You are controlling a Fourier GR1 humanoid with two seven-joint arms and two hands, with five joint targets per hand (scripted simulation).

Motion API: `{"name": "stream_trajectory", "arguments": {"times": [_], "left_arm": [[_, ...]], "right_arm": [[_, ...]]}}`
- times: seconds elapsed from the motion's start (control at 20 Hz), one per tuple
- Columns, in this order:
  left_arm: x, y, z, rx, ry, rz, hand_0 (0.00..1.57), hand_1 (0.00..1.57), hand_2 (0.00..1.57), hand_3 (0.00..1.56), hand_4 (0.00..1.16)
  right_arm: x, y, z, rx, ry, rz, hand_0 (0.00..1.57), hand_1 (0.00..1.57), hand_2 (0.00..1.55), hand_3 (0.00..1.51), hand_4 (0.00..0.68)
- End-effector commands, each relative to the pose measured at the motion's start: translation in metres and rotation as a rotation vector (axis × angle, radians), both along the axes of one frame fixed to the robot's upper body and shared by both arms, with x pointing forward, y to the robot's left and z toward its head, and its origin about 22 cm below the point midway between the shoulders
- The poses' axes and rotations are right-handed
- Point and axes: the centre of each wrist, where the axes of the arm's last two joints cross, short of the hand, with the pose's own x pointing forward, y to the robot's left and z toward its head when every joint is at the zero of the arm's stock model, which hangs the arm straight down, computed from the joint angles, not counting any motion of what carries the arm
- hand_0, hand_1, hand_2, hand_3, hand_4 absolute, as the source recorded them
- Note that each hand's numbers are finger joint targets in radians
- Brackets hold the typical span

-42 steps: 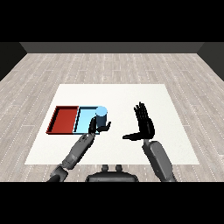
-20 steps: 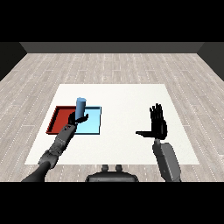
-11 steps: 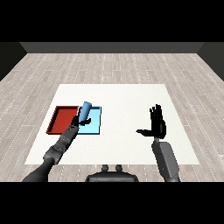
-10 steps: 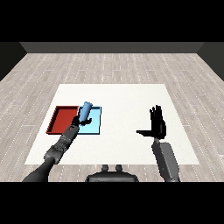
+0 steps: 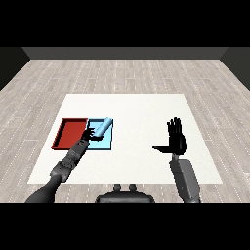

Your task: Pick the blue can and put it in the blue box

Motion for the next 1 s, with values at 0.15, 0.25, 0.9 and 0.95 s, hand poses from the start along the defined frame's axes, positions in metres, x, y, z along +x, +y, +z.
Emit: {"name": "stream_trajectory", "arguments": {"times": [0.15,0.25,0.9,0.95], "left_arm": [[-0.017,0.007,-0.017,0.067,-0.076,0.168,0.00,0.00,0.00,0.00,0.00],[-0.031,-0.005,-0.033,0.047,-0.210,0.236,0.00,0.00,0.00,0.00,0.00],[-0.012,-0.044,0.029,-0.350,-0.999,-0.162,0.00,0.00,0.00,0.00,0.00],[-0.021,-0.035,0.027,-0.367,-0.988,-0.183,0.00,0.00,0.00,0.00,0.00]], "right_arm": [[0.003,-0.011,-0.003,0.033,-0.013,0.024,0.00,0.00,0.00,0.00,0.000],[0.002,0.002,-0.003,0.032,-0.020,0.013,0.00,0.00,0.00,0.00,0.000],[-0.004,-0.006,0.005,-0.026,0.016,0.034,0.00,0.00,0.00,0.00,0.000],[-0.007,-0.003,0.004,-0.037,0.009,0.022,0.00,0.00,0.00,0.00,0.000]]}}
